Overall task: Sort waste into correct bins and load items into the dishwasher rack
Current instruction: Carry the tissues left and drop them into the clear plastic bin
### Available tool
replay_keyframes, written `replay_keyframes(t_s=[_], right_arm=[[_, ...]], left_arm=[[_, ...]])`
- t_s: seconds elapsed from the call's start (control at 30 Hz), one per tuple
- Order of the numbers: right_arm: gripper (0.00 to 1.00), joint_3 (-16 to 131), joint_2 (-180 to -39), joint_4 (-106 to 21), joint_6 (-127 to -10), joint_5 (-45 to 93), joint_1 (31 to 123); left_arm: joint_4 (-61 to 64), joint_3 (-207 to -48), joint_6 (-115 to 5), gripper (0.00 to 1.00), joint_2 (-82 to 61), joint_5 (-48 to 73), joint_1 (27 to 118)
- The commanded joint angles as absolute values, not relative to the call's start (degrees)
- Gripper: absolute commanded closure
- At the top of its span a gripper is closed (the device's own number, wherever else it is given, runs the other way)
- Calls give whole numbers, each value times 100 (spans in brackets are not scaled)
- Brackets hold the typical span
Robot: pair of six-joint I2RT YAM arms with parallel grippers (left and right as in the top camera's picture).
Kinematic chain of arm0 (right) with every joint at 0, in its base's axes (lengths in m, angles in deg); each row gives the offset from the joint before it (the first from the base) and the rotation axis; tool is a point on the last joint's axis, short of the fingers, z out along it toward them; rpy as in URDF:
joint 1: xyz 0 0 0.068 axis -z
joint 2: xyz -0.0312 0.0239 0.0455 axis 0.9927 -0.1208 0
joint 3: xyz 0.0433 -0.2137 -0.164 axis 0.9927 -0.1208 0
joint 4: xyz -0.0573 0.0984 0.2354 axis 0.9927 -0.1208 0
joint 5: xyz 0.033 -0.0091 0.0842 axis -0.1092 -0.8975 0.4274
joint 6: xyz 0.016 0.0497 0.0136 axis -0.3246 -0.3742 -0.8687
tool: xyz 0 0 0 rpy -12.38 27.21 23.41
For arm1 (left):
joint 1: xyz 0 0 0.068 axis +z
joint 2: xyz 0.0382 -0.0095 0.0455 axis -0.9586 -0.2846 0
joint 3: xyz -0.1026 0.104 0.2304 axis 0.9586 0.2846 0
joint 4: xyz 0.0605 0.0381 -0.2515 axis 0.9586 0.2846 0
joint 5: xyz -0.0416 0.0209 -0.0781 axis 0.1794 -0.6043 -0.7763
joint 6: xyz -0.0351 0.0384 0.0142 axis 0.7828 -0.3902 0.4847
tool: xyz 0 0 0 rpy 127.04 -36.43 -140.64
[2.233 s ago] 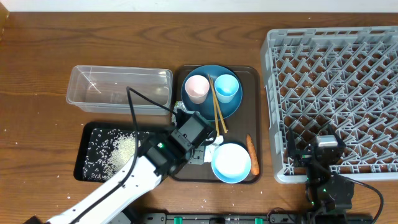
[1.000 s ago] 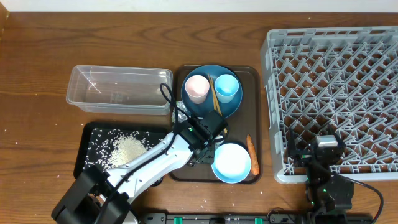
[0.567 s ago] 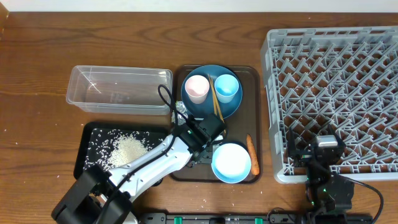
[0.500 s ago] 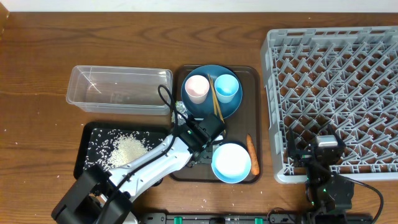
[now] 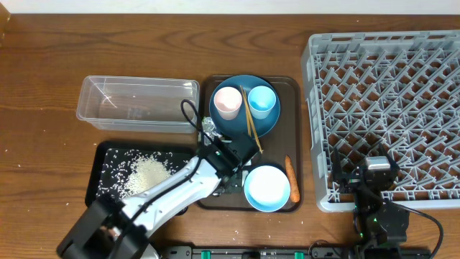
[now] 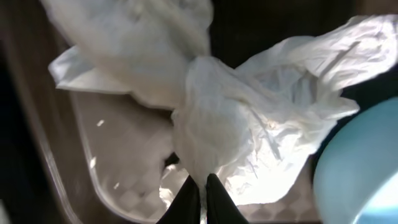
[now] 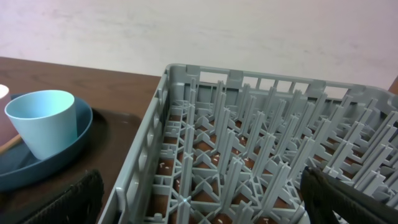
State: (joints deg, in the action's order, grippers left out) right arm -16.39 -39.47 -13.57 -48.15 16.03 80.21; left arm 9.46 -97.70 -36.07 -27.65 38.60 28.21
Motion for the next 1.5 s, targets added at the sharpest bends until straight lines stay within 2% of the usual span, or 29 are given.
replay_keyframes(t_s=[0.0, 0.27, 0.6, 0.93, 1.27, 1.47], right_arm=[[1, -1643, -3958, -1381, -4780, 1546, 8084], [1, -1643, -3958, -1381, -4778, 1546, 8084], [1, -1643, -3958, -1381, -4778, 1546, 8084], [1, -1643, -3958, -1381, -4778, 1546, 8084], [1, -1643, -3958, -1381, -4778, 1546, 8084], [1, -1643, -3958, -1381, -4780, 1546, 8084]], left_arm=[[1147, -9984, -3832, 94, -2199, 3915, 2847], [1392, -10259, -3906, 94, -634, 4693, 2992], [907, -10257, -4234, 94, 431, 6065, 4491], [-390, -10257, -4682, 94, -354, 6085, 5601], [-1211, -10257, -4682, 94, -1783, 6085, 6115], [-1340, -10257, -4682, 89, -2286, 6083, 6320]])
